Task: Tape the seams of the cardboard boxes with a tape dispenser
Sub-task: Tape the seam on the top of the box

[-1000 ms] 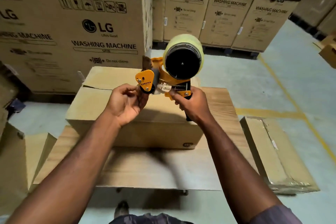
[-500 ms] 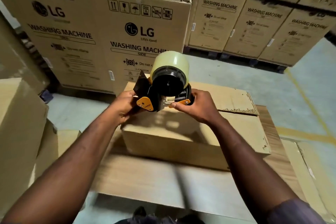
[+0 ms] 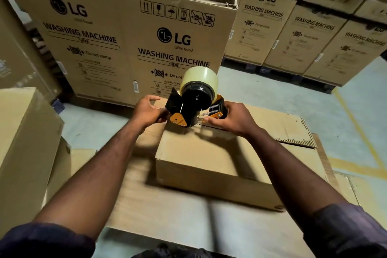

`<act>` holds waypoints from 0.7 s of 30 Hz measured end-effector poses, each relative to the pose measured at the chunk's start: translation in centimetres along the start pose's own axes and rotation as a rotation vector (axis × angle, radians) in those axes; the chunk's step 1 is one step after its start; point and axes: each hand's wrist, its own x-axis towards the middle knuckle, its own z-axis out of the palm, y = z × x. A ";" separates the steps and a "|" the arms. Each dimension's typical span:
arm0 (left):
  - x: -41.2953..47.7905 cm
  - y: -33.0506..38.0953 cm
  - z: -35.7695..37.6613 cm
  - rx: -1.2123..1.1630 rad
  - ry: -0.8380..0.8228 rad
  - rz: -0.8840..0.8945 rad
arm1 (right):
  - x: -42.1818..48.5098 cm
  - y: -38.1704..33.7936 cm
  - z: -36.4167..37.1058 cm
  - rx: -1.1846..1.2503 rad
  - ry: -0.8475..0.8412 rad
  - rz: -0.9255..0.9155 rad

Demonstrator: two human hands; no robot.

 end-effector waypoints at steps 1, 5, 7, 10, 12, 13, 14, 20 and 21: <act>0.3 -0.1 0.1 0.013 0.011 0.005 | 0.2 0.1 0.2 -0.015 -0.005 -0.001; 1.0 -0.6 0.9 0.072 0.065 0.029 | 0.7 0.6 0.7 -0.051 -0.045 0.007; 1.3 -0.6 1.0 0.155 0.092 0.050 | 0.9 0.9 1.2 -0.039 -0.053 0.013; 2.1 -1.6 0.9 0.238 0.093 0.014 | 1.3 1.0 1.9 -0.064 -0.087 0.003; 2.2 -2.3 1.2 0.193 0.064 -0.040 | 1.5 1.1 2.2 -0.079 -0.098 0.007; 2.2 -2.6 1.6 0.118 0.029 -0.075 | 1.6 1.2 2.3 -0.078 -0.097 0.011; 2.1 -2.9 2.0 0.030 -0.015 -0.120 | 1.6 1.4 2.4 -0.076 -0.095 0.012; 0.9 -5.4 3.2 -0.434 -0.199 -0.436 | 1.5 1.7 2.8 -0.033 -0.100 0.034; 0.7 -5.7 3.3 -0.386 -0.186 -0.434 | 1.6 1.7 2.8 -0.024 -0.104 0.040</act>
